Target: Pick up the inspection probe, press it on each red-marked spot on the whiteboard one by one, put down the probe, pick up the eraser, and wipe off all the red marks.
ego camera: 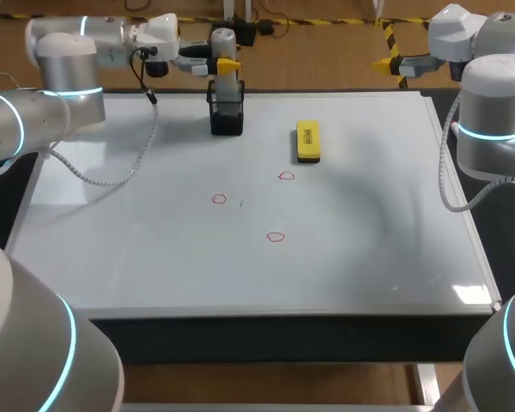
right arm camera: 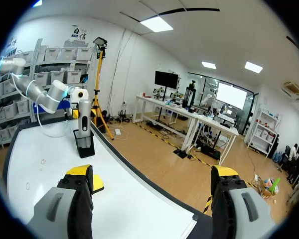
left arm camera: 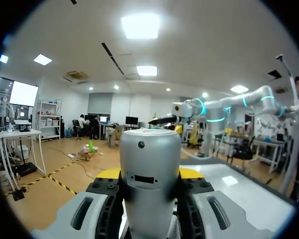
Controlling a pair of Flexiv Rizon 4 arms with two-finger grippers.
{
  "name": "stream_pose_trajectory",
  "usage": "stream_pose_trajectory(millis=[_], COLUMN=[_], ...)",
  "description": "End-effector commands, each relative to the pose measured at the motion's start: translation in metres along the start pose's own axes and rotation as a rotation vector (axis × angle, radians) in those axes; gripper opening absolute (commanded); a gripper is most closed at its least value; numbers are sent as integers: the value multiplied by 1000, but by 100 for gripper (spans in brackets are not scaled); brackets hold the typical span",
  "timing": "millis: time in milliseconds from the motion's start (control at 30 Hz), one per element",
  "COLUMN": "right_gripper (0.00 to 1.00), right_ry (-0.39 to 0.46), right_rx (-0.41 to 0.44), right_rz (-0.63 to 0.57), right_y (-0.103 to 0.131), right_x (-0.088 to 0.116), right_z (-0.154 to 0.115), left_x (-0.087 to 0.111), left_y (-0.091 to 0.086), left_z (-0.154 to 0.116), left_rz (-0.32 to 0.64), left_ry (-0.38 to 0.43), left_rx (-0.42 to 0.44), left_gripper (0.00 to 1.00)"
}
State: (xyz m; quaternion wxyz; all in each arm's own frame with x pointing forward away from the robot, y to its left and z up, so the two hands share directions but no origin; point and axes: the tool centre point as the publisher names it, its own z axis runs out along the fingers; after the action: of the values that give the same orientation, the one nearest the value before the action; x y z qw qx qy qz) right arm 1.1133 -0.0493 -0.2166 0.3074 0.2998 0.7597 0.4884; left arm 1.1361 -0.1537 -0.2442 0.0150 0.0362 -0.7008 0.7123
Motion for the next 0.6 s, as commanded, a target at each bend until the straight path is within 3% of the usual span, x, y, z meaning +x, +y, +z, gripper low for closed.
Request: stream_pose_trajectory(millis=[33, 600], right_gripper=[100, 100], right_ry=[1, 1], right_rx=[1, 1], right_rz=[0, 0], right_y=[0, 0], right_x=[0, 0], right_z=[0, 0], left_x=[10, 19], left_y=[-20, -75], left_z=[-1, -6], left_rz=[6, 62], left_ry=[-59, -117], left_rx=[-23, -30], left_gripper=[0, 0])
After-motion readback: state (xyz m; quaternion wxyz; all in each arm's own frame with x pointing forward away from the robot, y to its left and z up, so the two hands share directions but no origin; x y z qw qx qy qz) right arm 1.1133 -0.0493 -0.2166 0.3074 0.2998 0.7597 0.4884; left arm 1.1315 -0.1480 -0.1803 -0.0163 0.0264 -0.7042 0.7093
